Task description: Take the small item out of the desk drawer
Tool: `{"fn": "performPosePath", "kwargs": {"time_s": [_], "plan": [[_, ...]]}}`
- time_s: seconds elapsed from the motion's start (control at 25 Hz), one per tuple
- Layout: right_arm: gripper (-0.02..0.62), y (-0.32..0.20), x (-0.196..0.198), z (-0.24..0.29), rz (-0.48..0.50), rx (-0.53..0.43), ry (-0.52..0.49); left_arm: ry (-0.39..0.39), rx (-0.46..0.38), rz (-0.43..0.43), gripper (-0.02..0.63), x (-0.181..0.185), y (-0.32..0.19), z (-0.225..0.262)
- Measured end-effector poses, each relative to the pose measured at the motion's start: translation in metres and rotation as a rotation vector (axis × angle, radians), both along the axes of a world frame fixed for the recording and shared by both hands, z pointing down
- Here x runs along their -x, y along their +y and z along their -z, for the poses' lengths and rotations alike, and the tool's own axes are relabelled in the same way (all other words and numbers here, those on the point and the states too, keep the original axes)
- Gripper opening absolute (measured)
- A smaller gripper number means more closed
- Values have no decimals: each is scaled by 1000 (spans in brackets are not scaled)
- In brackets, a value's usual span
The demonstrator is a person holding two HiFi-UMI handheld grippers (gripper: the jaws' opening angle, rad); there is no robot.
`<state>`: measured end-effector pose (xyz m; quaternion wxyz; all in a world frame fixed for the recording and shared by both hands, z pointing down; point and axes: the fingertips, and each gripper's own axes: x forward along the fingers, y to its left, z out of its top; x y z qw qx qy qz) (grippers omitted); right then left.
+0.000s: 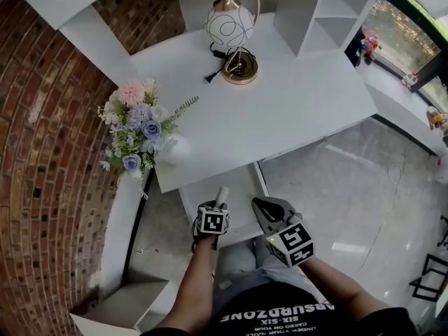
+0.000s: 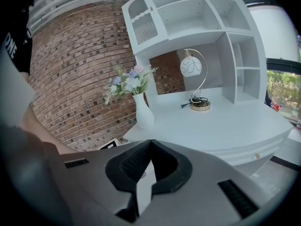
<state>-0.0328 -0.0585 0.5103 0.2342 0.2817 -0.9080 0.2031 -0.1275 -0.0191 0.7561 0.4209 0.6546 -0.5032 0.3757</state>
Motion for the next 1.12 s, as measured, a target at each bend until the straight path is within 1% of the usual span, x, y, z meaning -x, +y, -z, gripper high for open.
{"fn": "performPosePath", "kwargs": {"time_s": [0.2,0.44,0.84,1.12], "plan": [[-2,3,-2,10,18,-14,-8,18,-38,29,138,3,0,22],[-2,8,-9,18,42,-26,-9,6,-79,35,138,5,2,45],[-2,17,-28,33,74,-36,-13,2,-147,52,138,-5,16,86],[-3,24,-36,47,107,-59,-21,38,-222,113,138,-15,22,120]]}}
